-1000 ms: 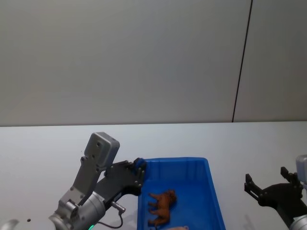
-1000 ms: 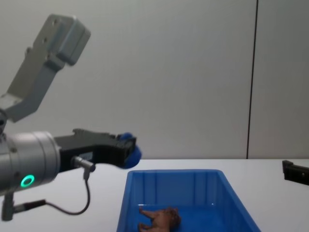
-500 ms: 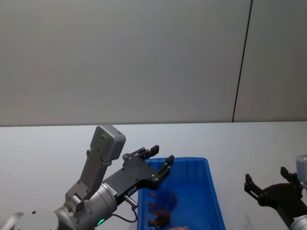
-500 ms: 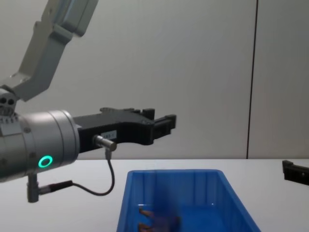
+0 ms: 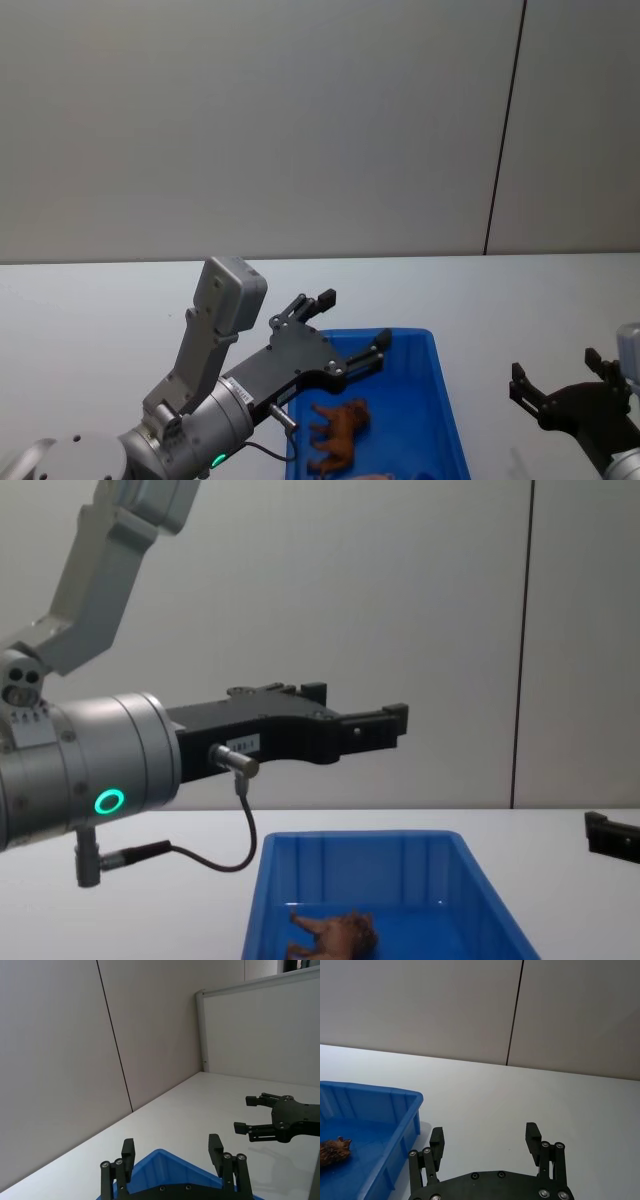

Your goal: Pick up the two dolls from the table and place them into the box.

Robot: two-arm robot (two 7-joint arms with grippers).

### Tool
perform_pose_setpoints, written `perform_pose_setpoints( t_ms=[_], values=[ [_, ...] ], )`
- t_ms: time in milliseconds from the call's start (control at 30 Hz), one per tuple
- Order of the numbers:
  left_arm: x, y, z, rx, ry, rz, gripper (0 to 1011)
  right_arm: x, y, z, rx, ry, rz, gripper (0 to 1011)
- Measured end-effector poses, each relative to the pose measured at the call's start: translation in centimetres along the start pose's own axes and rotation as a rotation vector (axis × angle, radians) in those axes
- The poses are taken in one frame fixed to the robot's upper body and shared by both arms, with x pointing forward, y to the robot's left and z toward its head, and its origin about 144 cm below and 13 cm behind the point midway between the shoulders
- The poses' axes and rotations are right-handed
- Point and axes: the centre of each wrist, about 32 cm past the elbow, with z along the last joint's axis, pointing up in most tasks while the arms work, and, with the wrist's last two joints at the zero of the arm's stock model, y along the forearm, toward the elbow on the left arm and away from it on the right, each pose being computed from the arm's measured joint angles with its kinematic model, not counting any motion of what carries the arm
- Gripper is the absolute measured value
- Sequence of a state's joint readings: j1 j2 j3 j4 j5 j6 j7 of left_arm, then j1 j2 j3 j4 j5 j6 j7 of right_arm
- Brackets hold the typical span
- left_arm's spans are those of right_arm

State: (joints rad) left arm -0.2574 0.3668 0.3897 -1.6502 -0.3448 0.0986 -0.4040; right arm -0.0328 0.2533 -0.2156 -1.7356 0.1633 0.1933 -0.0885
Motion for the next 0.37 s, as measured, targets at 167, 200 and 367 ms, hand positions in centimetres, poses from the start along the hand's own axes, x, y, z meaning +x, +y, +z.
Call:
perform_pose_setpoints(
  t_ms=[167, 200, 367],
  values=[
    [-0.02, -0.06, 0.03, -0.006, 0.001, -0.007, 1001, 0.0, 0.0, 0.0, 0.0, 0.0, 0.0, 1001],
    [-0.02, -0.07, 0.04, -0.006, 0.001, -0.008, 1001, 0.0, 0.0, 0.0, 0.0, 0.0, 0.0, 1001],
    [-0.04, -0.12, 0.06, -0.01, 0.001, -0.012, 1001, 0.0, 0.0, 0.0, 0.0, 0.0, 0.0, 1001]
  ],
)
